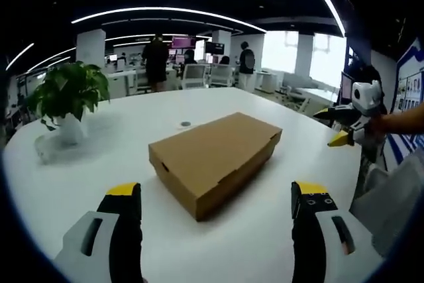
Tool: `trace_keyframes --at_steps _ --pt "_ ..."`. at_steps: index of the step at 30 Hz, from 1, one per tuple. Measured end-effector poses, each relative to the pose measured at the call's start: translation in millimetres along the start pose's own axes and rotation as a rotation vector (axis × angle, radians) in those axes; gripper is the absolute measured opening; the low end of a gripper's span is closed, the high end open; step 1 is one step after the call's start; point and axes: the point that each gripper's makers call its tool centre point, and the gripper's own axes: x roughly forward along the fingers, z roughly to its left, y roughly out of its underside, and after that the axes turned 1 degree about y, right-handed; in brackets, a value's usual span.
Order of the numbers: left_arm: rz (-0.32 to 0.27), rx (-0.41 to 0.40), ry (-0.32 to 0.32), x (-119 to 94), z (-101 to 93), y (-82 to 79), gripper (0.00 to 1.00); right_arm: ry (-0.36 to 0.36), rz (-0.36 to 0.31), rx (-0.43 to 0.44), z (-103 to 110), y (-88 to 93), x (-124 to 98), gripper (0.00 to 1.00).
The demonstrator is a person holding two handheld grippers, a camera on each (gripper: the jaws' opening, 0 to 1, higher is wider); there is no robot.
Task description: Operate the shoe box by opening the lid, removing the specified soft item, and placing it in the target area until the item is outside and the box remains undamaged.
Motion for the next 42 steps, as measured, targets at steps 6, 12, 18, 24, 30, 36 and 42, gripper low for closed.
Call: trace_keyframes --at_steps 6,12,18,24,30,36,42 --pt "0.017 -0.003 0.000 9 1.4 4.2 0.96 -0.030 0.006 -0.021 -1 -0.5 13 0.80" --pt "0.020 -0.016 -0.013 18 6.3 4.2 0.94 -0.055 0.014 -0.036 -5 0.7 27 0.79" --pt "0.033 -0.028 -0.023 26 9.9 9.1 0.94 -0.070 0.013 -0.041 -11 0.2 38 0.78" --pt "0.051 -0.027 -0.032 31 12.8 14.9 0.94 -0.090 0.019 -0.039 -11 0.6 47 0.78" --pt "0.071 -0.028 -0.037 35 15.6 22.7 0.94 -0.114 0.028 -0.051 -10 1.7 55 0.78" --pt "0.085 -0.028 -0.036 39 17.1 27.8 0.94 -0.135 0.031 -0.058 -9 0.7 65 0.77" --pt "0.088 -0.025 -0.033 45 17.5 25.6 0.92 -0.159 0.026 -0.077 -6 -6.0 76 0.75"
